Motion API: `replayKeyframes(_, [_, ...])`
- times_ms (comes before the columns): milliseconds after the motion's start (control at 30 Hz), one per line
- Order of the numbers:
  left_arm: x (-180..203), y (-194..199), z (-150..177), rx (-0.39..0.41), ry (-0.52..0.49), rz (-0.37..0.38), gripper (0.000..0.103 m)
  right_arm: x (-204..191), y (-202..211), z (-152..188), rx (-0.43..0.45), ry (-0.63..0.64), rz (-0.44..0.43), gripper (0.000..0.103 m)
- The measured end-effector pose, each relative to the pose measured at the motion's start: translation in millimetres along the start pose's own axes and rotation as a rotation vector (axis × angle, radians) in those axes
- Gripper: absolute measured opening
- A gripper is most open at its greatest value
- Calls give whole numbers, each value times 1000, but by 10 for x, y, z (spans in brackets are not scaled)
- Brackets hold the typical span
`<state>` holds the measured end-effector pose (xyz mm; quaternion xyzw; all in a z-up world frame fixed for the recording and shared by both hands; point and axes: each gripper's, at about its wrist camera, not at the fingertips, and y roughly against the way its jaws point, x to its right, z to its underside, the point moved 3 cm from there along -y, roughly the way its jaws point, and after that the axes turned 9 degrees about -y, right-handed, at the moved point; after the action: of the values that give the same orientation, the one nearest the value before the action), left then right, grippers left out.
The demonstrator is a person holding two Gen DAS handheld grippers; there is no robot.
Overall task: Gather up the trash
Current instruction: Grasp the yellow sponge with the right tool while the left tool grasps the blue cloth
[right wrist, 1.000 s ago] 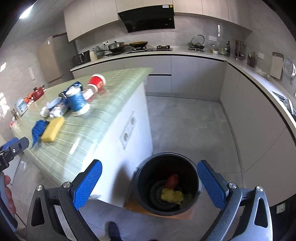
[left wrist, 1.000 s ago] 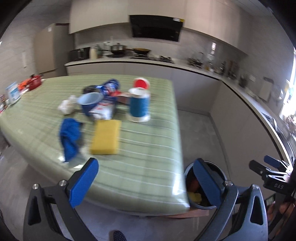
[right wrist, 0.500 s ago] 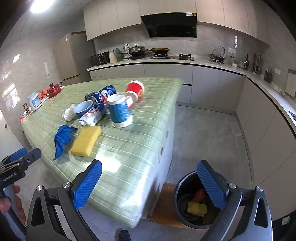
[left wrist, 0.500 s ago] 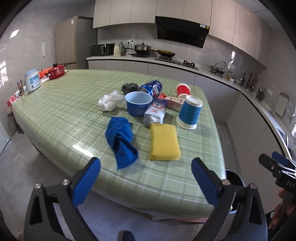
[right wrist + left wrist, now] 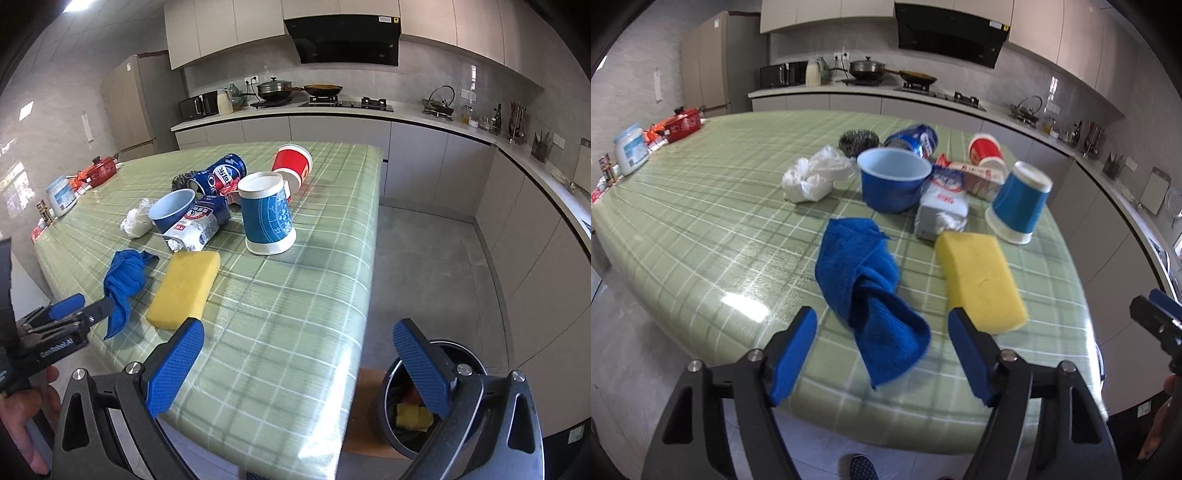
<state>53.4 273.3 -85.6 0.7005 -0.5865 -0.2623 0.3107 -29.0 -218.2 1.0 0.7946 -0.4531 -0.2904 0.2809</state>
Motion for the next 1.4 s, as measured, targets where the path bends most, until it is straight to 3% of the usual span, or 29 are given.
replayKeyframes(167, [-109, -243, -26, -28, -10, 25, 68, -143, -225, -31, -14, -14, 13, 103])
replayKeyframes(300, [-172, -443, -42, -55, -17, 47, 58, -240, -387, -65, -21, -22, 21, 103])
replayKeyframes(400, [-231, -487, -105, -37, -39, 40, 56, -317, -534, -98, -33, -34, 23, 103])
replayKeyframes(600, [-415, -547, -203, -32, -62, 31, 39, -613, -807, -71, -64, -30, -8, 103])
replayKeyframes(900, [-723, -513, -171, -33, -72, 6, 38, -1077, -1138, 6, -117, -10, -69, 98])
replayKeyframes(1100, [-680, -499, -174, -21, -74, 33, 37, -1184, -1266, 82, -132, 46, -11, 73])
replayKeyframes(1133, [-662, -496, -174, -19, -75, 39, 37, -1165, -1258, 73, -126, 45, -2, 62])
replayKeyframes(1400, [-485, -401, -198, -4, -88, 69, 32, -980, -1104, 3, -106, 2, -9, 56])
